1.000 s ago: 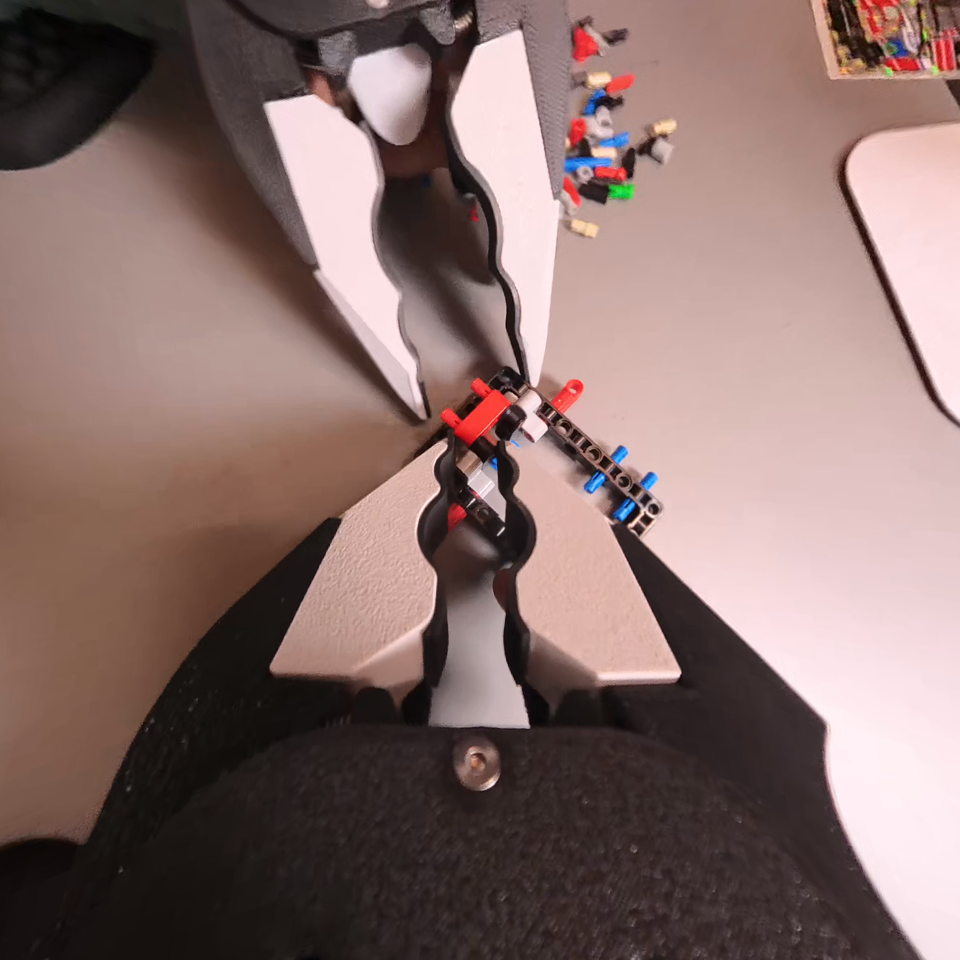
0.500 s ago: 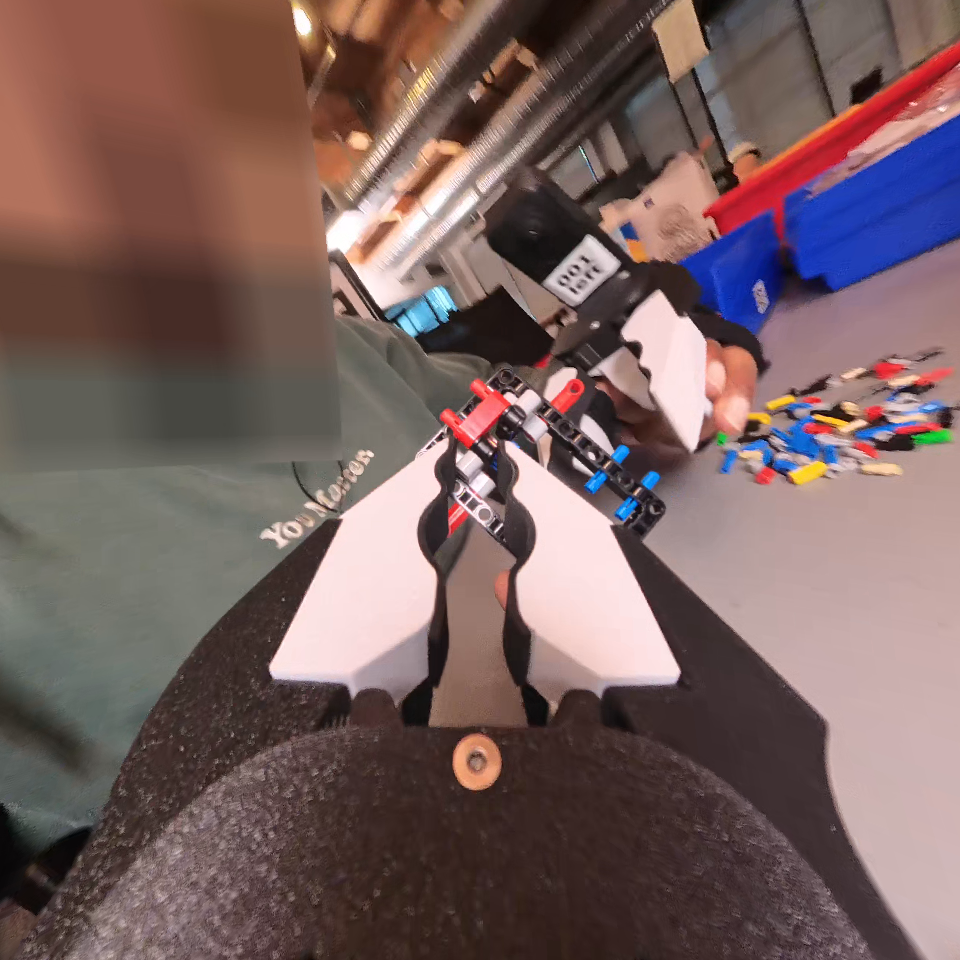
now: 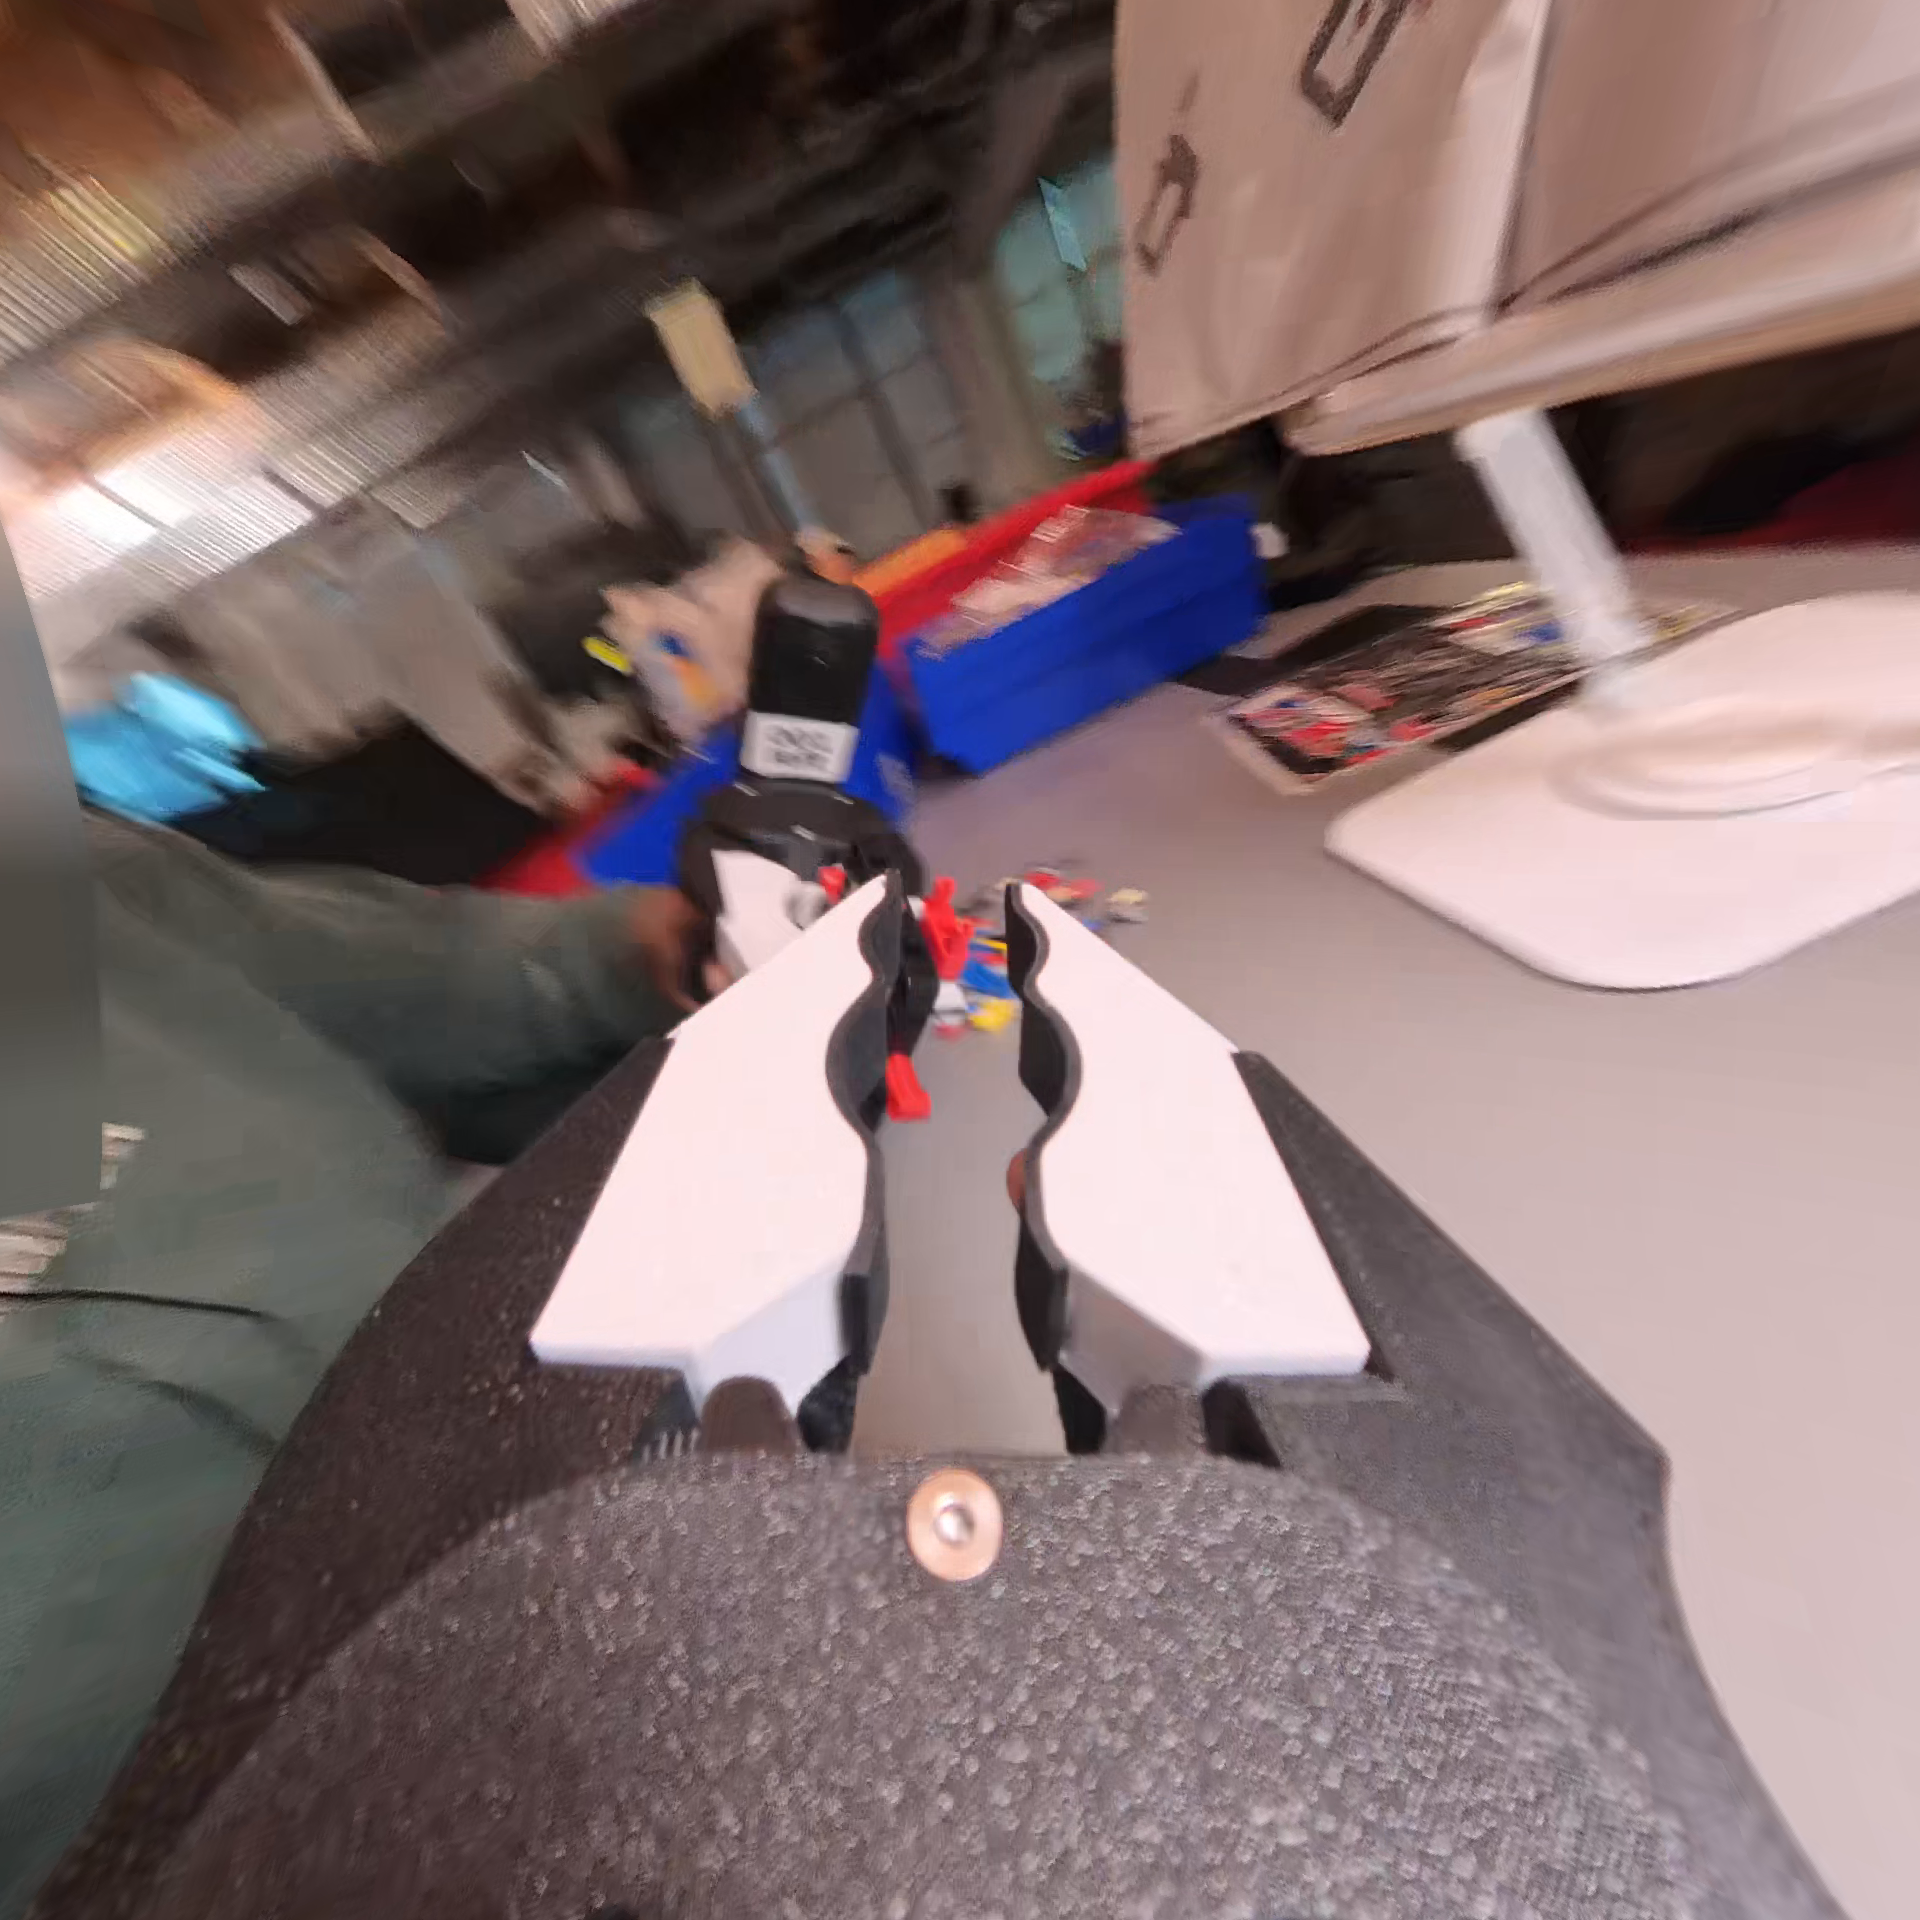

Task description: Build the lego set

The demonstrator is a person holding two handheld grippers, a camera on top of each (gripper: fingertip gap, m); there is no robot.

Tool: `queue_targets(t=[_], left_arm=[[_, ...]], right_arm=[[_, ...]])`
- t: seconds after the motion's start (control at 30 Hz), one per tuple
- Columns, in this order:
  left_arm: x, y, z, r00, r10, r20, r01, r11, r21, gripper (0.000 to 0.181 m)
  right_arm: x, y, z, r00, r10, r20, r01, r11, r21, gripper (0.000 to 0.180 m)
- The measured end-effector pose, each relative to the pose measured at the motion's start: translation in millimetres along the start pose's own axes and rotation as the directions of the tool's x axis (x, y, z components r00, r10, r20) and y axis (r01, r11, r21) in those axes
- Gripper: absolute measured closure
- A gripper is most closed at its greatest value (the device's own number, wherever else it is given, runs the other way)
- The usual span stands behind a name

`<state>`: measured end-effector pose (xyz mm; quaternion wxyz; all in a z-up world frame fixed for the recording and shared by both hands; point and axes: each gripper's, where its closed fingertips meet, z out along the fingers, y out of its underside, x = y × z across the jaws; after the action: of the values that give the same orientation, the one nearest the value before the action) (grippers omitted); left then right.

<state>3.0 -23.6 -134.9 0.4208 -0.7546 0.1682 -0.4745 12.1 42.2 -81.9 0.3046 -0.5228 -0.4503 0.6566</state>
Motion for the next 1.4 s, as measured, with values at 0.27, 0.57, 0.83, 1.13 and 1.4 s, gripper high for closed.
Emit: queue_targets(t=[0.27, 0.57, 0.83, 1.13, 1.4], left_arm=[[-24, -9, -5, 0.958, -0.285, 0.009, 0.282, 0.950, 0.133, 0.178], [-48, -17, 1, 0.946, -0.246, 0.209, 0.202, 0.956, 0.213, 0.178], [-49, -30, -1, 0.935, -0.224, 0.276, 0.133, 0.941, 0.311, 0.178], [-30, -36, -4, 0.952, -0.178, 0.249, 0.089, 0.940, 0.329, 0.178], [-23, -39, -3, 0.962, -0.169, 0.212, 0.091, 0.938, 0.333, 0.178]], right_arm=[[-9, 43, 32, 0.639, -0.735, -0.227, 0.604, 0.663, -0.442, 0.171], [12, 42, 48, 0.694, -0.551, -0.463, 0.356, 0.822, -0.445, 0.180], [15, 25, 55, 0.708, -0.406, -0.578, 0.243, 0.908, -0.340, 0.180], [5, 17, 54, 0.668, -0.426, -0.610, 0.268, 0.903, -0.337, 0.180], [1, 15, 53, 0.675, -0.422, -0.606, 0.278, 0.905, -0.320, 0.180]])
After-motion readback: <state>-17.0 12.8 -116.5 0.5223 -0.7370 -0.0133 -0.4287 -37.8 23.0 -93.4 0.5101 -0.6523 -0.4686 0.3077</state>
